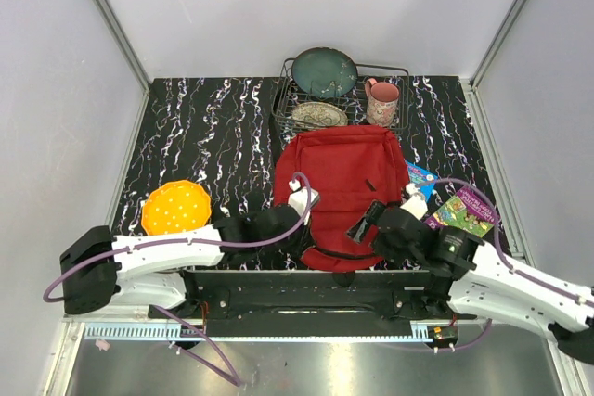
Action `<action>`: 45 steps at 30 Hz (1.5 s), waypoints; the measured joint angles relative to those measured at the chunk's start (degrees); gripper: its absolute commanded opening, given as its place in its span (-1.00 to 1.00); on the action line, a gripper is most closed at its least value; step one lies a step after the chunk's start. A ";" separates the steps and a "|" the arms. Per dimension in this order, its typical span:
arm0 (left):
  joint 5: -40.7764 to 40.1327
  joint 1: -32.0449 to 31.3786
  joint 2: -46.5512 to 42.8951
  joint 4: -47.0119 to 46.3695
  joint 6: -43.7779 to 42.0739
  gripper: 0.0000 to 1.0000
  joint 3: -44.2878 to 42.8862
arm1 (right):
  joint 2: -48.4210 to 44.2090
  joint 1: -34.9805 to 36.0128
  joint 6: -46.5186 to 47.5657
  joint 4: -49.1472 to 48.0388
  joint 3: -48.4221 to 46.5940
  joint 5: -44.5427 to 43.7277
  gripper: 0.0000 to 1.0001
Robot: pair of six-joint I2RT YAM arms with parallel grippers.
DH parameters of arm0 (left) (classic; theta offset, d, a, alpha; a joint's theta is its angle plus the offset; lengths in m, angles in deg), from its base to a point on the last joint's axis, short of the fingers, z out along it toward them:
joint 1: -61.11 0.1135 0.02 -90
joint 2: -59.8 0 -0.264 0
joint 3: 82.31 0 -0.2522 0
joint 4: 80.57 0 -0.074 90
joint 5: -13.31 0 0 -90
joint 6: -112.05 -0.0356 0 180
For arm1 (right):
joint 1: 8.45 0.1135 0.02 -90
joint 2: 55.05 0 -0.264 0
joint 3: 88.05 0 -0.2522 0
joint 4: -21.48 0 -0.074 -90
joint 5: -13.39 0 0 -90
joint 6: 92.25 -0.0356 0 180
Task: Pack the student bag
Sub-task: Unzip the student bag at the center of the board.
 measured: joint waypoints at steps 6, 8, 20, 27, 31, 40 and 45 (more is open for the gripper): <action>-0.72 -0.11 2.14 1.29 -0.22 -1.00 -3.15 | 8.46 3.69 1.90 12.52 -14.78 -17.33 0.99; -1.09 -0.11 2.14 1.64 -0.24 -1.00 -3.19 | 6.05 3.69 1.88 13.55 -15.50 -20.85 0.99; -2.80 -0.24 2.05 1.55 -0.55 -1.00 -3.34 | -5.55 3.87 -11.41 1.95 -5.05 -5.66 0.89; -3.96 -0.24 1.53 0.94 0.11 -1.00 -3.08 | 7.61 13.70 -23.04 -4.79 -3.43 -2.69 0.88; -4.72 -0.26 -1.25 0.35 0.92 -1.00 -1.60 | 11.69 20.20 -30.58 -7.80 -2.34 -6.01 0.86; -5.40 -0.26 -4.24 0.26 0.98 -1.00 -0.59 | 16.57 23.45 -36.22 -9.66 -1.16 -17.25 0.77; -5.40 -0.26 -4.57 -0.09 1.14 -1.00 0.24 | 14.25 23.45 -36.94 -8.11 1.33 -22.60 0.63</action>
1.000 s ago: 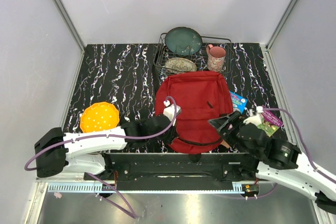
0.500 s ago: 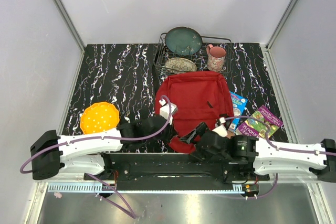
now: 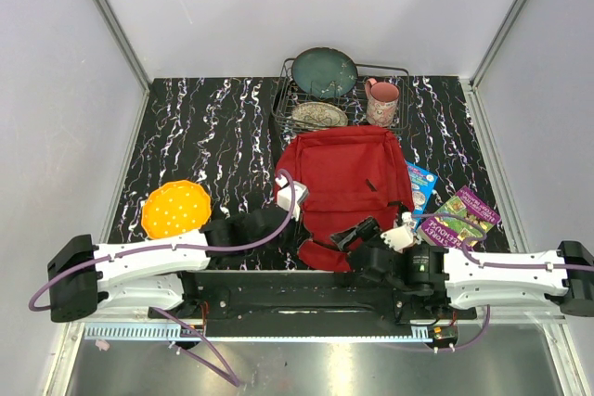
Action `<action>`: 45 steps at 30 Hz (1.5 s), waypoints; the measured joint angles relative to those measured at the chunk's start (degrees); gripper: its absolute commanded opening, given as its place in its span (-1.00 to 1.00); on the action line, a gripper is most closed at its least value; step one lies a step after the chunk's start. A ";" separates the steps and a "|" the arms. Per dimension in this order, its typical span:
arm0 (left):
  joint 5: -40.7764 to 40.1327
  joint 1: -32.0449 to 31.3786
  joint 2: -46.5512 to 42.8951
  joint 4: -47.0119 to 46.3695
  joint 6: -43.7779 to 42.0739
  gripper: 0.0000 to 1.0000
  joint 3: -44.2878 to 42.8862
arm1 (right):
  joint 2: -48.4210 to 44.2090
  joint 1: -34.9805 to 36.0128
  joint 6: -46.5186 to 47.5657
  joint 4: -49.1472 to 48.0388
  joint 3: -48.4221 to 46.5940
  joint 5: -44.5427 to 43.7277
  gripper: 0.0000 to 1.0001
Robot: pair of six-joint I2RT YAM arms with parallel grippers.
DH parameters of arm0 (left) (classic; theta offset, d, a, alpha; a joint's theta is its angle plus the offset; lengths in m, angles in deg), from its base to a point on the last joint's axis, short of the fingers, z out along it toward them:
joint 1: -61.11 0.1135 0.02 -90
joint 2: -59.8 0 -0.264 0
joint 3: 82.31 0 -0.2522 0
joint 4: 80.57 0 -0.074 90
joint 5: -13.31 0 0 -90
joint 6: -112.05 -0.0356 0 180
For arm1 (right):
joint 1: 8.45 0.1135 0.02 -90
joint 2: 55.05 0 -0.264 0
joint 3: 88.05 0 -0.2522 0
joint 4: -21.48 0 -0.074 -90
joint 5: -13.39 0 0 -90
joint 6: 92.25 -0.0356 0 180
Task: Pack the student bag
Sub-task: Unzip the student bag at the center of the board.
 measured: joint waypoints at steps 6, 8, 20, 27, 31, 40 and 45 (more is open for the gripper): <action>0.31 0.02 -0.09 -1.57 -0.50 -1.00 0.13 | -0.55 0.04 -0.52 2.23 4.76 -1.18 -0.11; 0.74 0.00 -0.07 -1.97 -1.09 -1.00 0.13 | -0.20 0.04 -0.74 2.34 5.31 -1.62 -0.25; 2.91 -0.24 0.48 -3.85 -1.33 -1.00 1.57 | -14.86 0.11 -0.92 21.40 2.43 -10.08 -1.00; 4.42 -0.68 3.85 -6.51 1.44 -1.00 4.13 | -28.98 0.44 -0.81 34.62 0.70 -12.39 -1.00; 4.57 -0.81 7.82 -8.28 3.52 -1.00 4.07 | -34.93 0.48 -0.76 36.98 0.70 -12.39 -1.00; 4.57 -0.63 12.96 -6.21 4.09 -1.00 2.69 | -36.30 0.33 5.92 37.86 -3.61 -13.55 0.76; 4.76 -0.66 14.23 -5.86 2.75 -1.00 -0.15 | -23.02 0.31 10.43 32.35 -6.49 -7.96 0.81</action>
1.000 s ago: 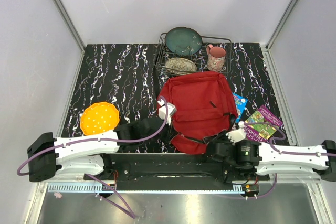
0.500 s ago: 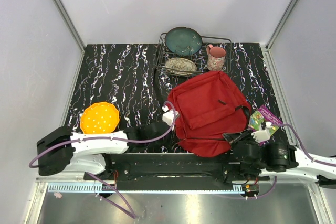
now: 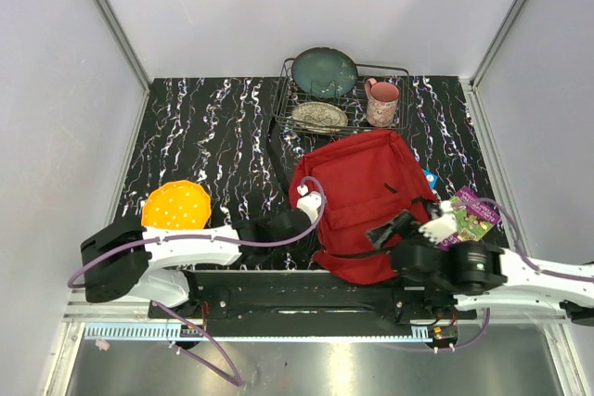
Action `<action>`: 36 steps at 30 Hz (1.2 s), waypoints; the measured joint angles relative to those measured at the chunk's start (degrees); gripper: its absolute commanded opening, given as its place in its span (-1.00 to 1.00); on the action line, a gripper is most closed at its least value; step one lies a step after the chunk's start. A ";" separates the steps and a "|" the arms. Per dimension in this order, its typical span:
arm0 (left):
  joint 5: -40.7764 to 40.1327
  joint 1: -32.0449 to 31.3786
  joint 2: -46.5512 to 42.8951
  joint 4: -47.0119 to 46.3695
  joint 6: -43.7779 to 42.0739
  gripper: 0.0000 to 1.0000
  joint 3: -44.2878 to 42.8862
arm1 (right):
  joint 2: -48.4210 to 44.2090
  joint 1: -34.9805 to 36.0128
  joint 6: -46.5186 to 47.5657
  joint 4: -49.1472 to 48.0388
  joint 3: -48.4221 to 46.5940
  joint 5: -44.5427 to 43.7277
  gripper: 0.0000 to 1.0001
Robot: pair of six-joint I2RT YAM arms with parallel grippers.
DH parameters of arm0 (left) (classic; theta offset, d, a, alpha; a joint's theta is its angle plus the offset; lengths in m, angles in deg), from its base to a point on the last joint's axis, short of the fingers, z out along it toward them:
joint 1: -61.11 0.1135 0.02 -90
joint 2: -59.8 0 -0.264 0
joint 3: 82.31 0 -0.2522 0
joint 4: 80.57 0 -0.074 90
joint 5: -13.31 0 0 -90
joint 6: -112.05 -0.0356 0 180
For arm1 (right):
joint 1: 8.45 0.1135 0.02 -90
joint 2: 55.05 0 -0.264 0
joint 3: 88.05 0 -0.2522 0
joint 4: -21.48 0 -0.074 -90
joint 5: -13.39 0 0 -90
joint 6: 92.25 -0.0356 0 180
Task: Pack the student bag
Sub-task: Unzip the student bag at the center of the board.
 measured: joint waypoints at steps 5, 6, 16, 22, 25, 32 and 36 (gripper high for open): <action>0.74 -0.20 1.42 -1.97 -0.94 -1.00 -1.62 | 16.70 0.00 0.02 -7.80 -2.16 6.99 0.85; 0.92 -0.28 1.44 -2.03 -1.07 -1.00 -1.64 | 18.80 0.00 -0.33 -9.07 -2.34 7.67 0.84; 1.38 -0.90 0.94 -3.02 -1.77 -1.00 -1.70 | 16.50 0.00 -9.01 -22.16 7.98 8.87 -0.16; 1.53 -0.92 0.20 -3.32 -2.38 -1.00 -1.70 | 15.39 0.00 -10.36 -22.82 9.79 8.13 -1.00; 1.44 -0.92 0.09 -3.23 -2.67 -1.00 -1.70 | 13.44 0.00 -10.62 -20.50 9.70 7.52 -1.00; -1.14 -1.49 -1.73 -2.69 -1.66 -1.00 0.20 | 0.76 0.02 -10.88 -12.61 10.10 5.44 -1.00; -2.89 1.31 -1.90 -1.73 0.15 -1.00 0.20 | -7.04 0.04 -11.15 -10.73 12.46 5.01 -1.00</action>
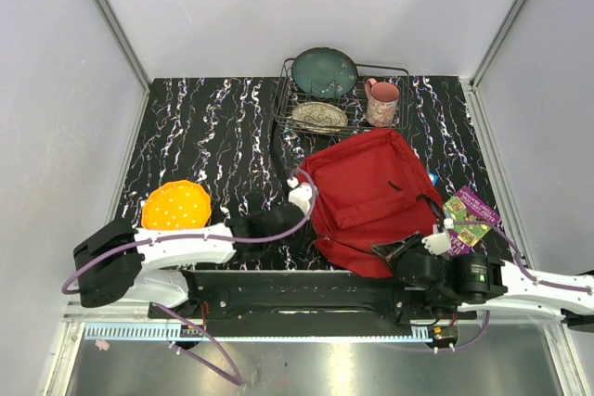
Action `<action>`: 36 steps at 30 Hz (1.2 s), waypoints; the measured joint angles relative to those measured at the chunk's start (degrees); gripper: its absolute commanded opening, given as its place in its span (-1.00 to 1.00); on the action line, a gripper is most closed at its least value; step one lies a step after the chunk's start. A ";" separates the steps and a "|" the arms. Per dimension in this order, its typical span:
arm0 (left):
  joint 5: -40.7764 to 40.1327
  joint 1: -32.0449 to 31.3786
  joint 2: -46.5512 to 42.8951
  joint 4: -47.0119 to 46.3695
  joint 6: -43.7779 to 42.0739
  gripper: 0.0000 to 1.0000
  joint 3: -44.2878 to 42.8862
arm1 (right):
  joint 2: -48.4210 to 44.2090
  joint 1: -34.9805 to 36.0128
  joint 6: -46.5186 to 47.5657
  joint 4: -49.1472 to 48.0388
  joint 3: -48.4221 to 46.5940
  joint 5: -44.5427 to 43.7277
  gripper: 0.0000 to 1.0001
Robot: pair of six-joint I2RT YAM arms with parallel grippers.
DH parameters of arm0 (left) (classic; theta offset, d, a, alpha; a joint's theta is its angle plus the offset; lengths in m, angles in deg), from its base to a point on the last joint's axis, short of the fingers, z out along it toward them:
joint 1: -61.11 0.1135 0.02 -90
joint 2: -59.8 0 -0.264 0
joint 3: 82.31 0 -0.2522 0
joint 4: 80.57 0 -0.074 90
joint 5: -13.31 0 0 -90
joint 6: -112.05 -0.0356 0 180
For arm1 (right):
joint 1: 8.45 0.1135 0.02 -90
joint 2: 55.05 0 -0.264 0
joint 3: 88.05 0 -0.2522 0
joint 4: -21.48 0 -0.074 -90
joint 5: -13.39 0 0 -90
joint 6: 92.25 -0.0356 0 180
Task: Pack the student bag
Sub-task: Unzip the student bag at the center of the board, then move the student bag to the center of the board.
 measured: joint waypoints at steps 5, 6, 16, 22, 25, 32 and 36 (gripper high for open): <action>1.11 6.01 1.60 0.00 0.94 -1.00 -0.31 | -2.71 0.00 0.24 -0.24 1.86 -0.04 -1.00; 1.11 6.82 2.56 0.48 0.92 -1.00 -0.70 | -2.62 0.00 0.85 -0.28 1.90 -0.07 -1.00; 0.96 8.15 7.69 5.90 1.36 -0.35 -4.17 | 7.10 0.00 10.36 -5.33 0.15 -1.18 -1.00; -2.62 9.62 -4.20 10.51 -1.20 0.75 -0.81 | 13.62 0.00 23.28 -10.93 -3.61 -1.27 -1.00; -6.93 9.86 -13.44 13.57 -1.64 0.91 -0.79 | 18.43 -0.02 30.25 -13.00 -7.32 -0.81 -1.00; -17.53 9.90 -29.99 20.52 -1.31 0.98 -0.81 | 25.94 -0.04 52.17 -25.22 -14.38 6.73 -1.00; -21.94 9.92 -34.03 24.15 -1.05 0.98 -0.83 | 27.89 -0.04 61.35 -32.37 -15.96 12.81 -1.00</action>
